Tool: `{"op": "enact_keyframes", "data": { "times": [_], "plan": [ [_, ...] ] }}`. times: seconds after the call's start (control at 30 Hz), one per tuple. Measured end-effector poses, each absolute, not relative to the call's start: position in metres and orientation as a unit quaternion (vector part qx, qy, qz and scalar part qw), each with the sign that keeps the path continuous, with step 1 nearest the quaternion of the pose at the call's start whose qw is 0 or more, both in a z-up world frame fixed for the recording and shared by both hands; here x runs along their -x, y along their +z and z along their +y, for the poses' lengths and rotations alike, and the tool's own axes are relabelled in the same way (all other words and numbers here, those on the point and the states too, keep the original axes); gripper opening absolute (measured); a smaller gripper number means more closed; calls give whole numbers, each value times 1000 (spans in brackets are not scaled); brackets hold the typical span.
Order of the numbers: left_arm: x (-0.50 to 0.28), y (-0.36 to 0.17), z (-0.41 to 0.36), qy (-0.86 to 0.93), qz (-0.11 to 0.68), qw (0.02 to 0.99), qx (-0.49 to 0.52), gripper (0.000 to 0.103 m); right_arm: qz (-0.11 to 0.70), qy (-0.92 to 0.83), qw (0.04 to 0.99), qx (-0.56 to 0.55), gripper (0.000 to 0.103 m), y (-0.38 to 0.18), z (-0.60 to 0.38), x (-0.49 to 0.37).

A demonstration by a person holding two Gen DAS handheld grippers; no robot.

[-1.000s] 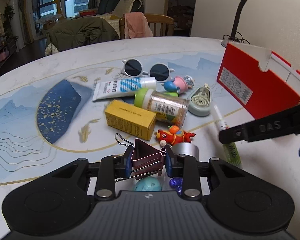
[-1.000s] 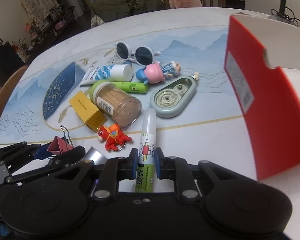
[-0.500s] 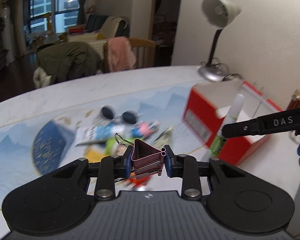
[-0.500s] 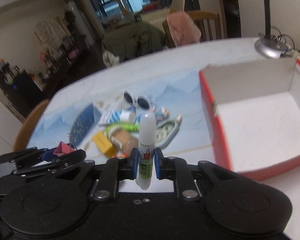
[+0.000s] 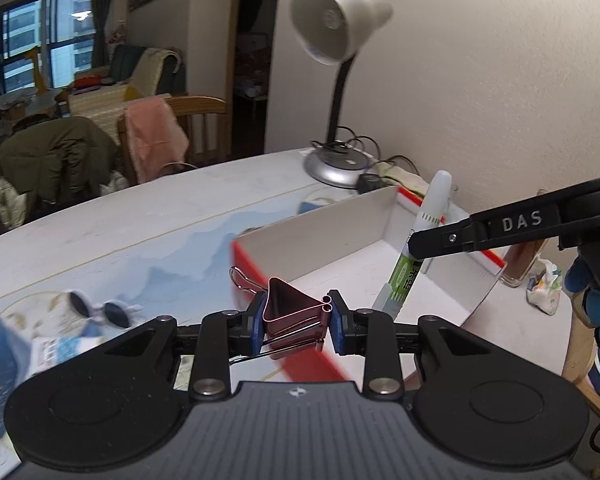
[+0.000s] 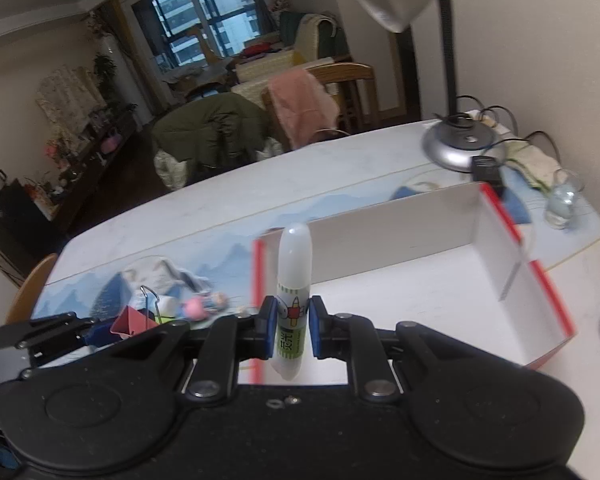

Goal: Organize rigid objects
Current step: 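Carry the binder clip and glue stick with both grippers into the red shoebox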

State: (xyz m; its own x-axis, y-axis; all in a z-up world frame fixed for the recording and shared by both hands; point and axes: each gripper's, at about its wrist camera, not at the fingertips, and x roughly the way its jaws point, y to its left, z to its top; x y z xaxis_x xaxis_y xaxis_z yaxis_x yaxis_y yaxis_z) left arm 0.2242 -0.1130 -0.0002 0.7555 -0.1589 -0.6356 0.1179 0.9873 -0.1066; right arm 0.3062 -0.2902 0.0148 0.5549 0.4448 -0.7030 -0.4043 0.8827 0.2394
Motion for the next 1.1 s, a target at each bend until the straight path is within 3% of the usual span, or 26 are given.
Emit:
{"op": "enact_keyframes", "data": {
  "times": [0.53, 1.1],
  "plan": [
    [-319, -69, -199, -90, 444, 891, -18, 30, 504, 198, 841, -7, 15, -50, -350, -382],
    [-381, -121, -217, -81, 576, 813, -6, 30, 569, 187, 801, 7, 15, -101, -343, -432]
  ]
}}
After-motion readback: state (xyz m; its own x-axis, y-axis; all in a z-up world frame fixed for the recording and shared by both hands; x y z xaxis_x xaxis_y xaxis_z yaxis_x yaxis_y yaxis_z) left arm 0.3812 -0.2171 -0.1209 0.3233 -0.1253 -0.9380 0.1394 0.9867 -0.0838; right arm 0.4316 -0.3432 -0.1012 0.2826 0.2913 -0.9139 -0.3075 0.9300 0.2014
